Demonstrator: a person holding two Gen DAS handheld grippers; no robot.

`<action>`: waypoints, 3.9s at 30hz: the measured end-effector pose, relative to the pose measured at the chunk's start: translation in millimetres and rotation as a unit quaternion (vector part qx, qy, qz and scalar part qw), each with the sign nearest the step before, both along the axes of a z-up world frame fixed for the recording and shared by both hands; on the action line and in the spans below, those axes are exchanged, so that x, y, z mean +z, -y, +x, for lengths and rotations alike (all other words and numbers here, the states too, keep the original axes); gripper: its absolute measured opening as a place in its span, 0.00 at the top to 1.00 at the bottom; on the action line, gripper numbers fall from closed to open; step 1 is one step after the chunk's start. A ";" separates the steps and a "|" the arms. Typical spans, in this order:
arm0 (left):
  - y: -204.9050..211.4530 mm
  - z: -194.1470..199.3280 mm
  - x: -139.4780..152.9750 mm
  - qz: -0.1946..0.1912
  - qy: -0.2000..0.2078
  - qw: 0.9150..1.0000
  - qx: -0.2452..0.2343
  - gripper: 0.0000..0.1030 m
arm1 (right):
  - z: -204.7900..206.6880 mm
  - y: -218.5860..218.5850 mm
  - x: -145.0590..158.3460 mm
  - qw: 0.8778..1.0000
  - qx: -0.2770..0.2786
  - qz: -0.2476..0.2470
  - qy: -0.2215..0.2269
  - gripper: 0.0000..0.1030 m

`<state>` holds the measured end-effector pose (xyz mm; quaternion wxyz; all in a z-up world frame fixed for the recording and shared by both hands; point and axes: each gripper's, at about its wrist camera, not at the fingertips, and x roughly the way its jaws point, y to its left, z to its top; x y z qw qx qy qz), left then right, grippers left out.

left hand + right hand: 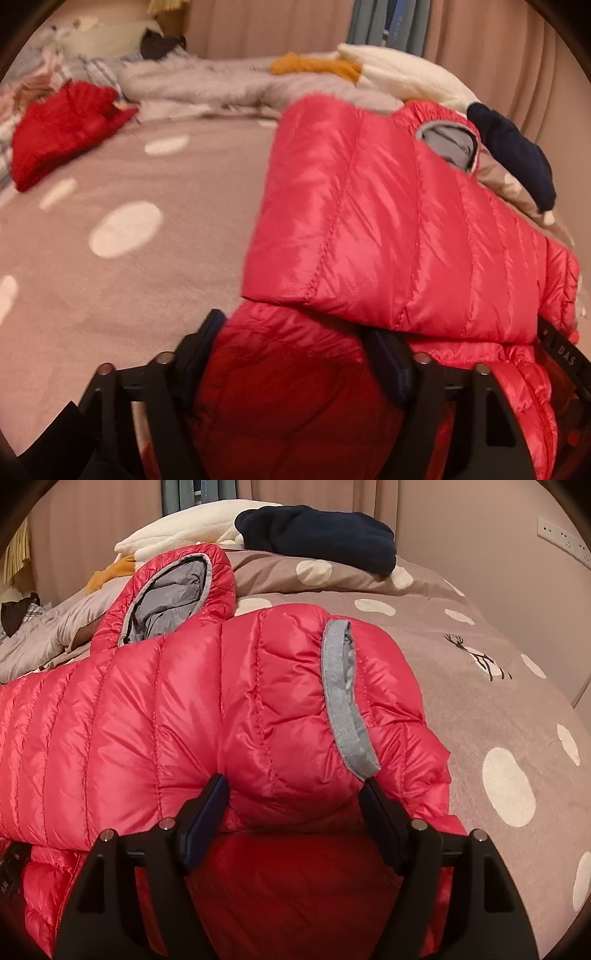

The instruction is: Fold large clothes

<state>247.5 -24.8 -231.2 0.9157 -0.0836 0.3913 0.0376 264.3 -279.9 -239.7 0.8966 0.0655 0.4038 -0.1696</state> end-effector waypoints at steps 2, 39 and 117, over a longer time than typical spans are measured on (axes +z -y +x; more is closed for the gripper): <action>2.6 -7.9 12.0 0.015 0.034 0.999 0.004 0.40 | -0.1 -0.6 -0.1 1.000 0.000 0.000 0.001 0.29; 20.4 3.8 -6.4 -0.123 0.018 0.990 -0.067 0.85 | 1.0 1.8 -7.2 1.000 0.016 0.020 0.009 0.19; -63.7 -192.8 178.0 -0.043 0.204 0.971 0.118 0.01 | -183.7 -28.6 168.5 0.986 0.073 0.008 0.152 0.00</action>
